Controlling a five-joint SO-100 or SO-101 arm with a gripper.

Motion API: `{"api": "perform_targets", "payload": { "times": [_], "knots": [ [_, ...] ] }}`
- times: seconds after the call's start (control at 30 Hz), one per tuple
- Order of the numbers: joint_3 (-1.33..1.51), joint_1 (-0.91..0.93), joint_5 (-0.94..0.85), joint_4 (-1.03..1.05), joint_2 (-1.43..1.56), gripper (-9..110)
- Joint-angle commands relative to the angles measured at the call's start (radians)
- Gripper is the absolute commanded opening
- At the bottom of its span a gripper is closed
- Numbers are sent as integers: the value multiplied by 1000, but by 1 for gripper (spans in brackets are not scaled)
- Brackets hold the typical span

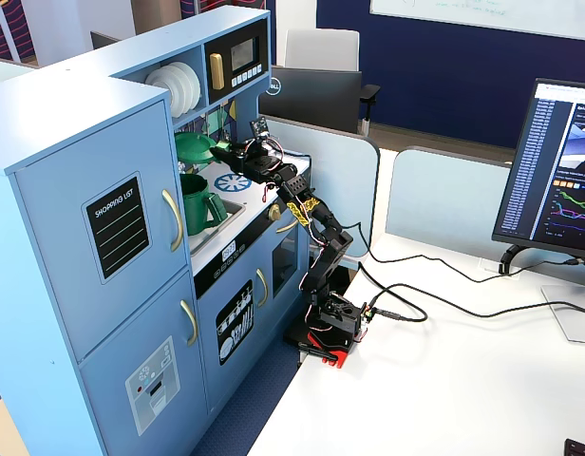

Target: Pick up the lid from the counter and put it on the green recipient

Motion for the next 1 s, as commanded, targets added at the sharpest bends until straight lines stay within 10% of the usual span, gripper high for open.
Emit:
{"api": "perform_targets", "payload": {
  "times": [0.0, 0.97],
  "knots": [
    [-15, -52, -23, 2, 49, 0],
    [202, -67, -43, 25, 104, 0]
  ]
}}
